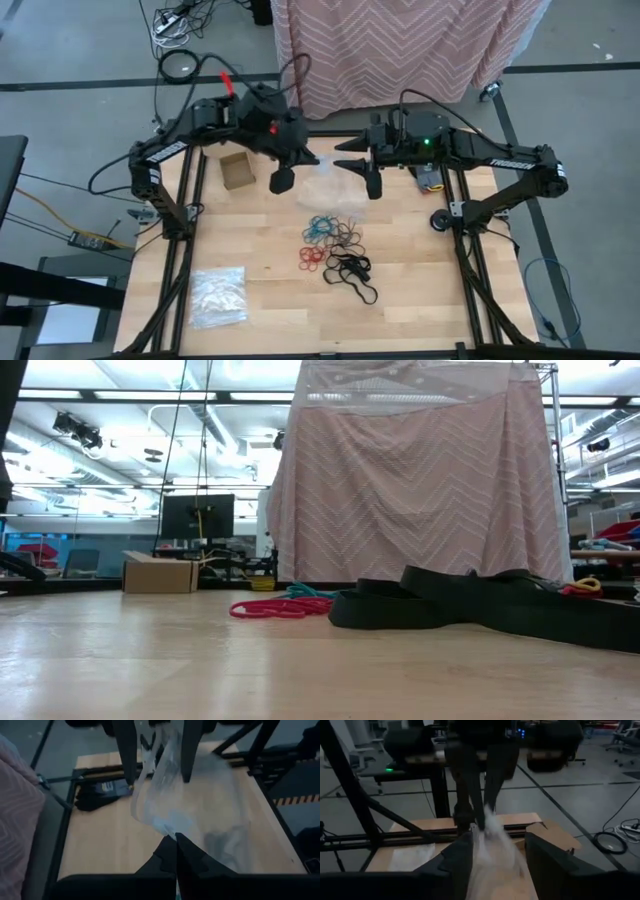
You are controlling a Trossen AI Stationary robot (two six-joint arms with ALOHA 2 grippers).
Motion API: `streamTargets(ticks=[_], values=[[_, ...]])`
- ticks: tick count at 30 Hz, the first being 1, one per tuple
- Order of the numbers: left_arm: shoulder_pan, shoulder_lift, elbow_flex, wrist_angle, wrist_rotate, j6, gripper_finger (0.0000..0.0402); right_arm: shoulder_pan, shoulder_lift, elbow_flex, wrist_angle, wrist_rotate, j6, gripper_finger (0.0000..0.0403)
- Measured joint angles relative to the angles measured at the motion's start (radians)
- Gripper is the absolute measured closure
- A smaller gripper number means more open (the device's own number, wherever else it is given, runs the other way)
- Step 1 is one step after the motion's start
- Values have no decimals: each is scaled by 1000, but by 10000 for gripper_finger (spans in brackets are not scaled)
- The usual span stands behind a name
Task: Sort rubber bands
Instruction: Close the transparent zip bag
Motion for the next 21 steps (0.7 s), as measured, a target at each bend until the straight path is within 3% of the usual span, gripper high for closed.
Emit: streamTargets(ticks=[10, 21], values=[[-5, 9, 0, 29, -15, 4, 401, 1, 0, 0, -39, -51, 49, 227], [-11, 25, 0, 106, -2, 1, 401, -23, 0, 0, -43, -105, 82, 272]])
